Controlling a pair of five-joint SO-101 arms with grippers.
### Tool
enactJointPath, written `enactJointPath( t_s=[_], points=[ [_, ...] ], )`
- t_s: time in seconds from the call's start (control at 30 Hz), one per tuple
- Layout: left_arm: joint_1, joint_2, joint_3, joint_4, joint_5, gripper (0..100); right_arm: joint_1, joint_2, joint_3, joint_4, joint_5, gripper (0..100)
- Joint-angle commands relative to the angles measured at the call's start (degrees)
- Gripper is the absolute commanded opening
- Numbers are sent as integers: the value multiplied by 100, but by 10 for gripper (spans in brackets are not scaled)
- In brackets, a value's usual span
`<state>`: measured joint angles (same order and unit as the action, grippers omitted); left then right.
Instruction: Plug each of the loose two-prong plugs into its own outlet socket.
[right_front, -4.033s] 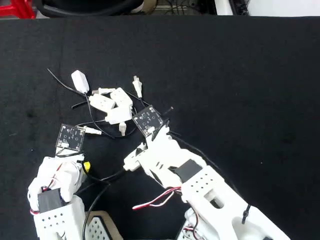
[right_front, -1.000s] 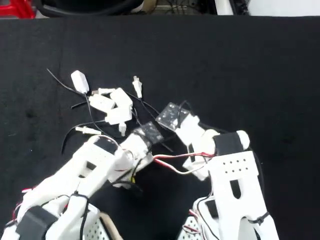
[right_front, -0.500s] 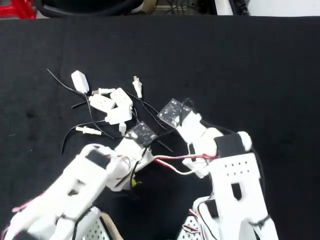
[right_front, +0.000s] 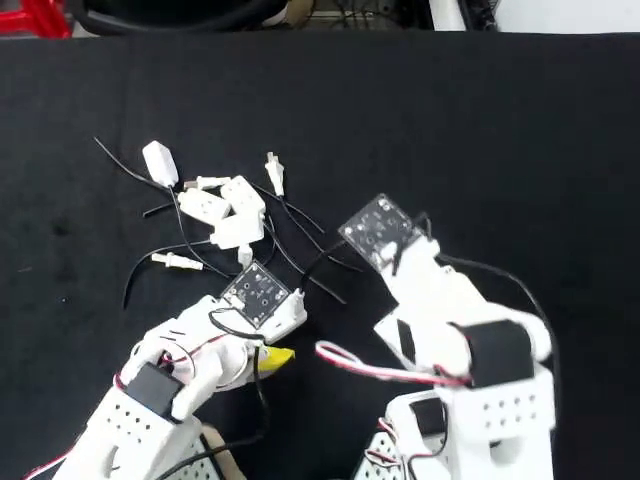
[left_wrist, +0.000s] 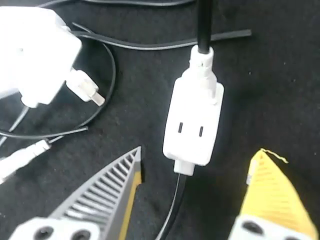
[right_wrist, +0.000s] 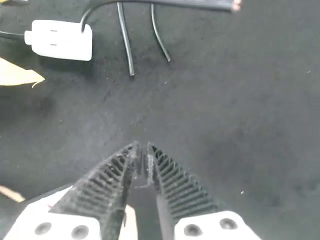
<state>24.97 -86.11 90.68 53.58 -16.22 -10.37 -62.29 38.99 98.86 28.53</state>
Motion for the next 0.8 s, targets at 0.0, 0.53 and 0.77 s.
enactJointPath(
  t_s=[0.0,0.53,0.77],
  points=[
    [66,62,31,-448,53,332,44,356,-268,-281,-255,12],
    [66,3376,-989,-1846,44,270,-712,435,-259,-369,-695,12],
    [75,3578,-1077,-1916,53,252,-712,435,-251,-369,-695,12]
  ],
)
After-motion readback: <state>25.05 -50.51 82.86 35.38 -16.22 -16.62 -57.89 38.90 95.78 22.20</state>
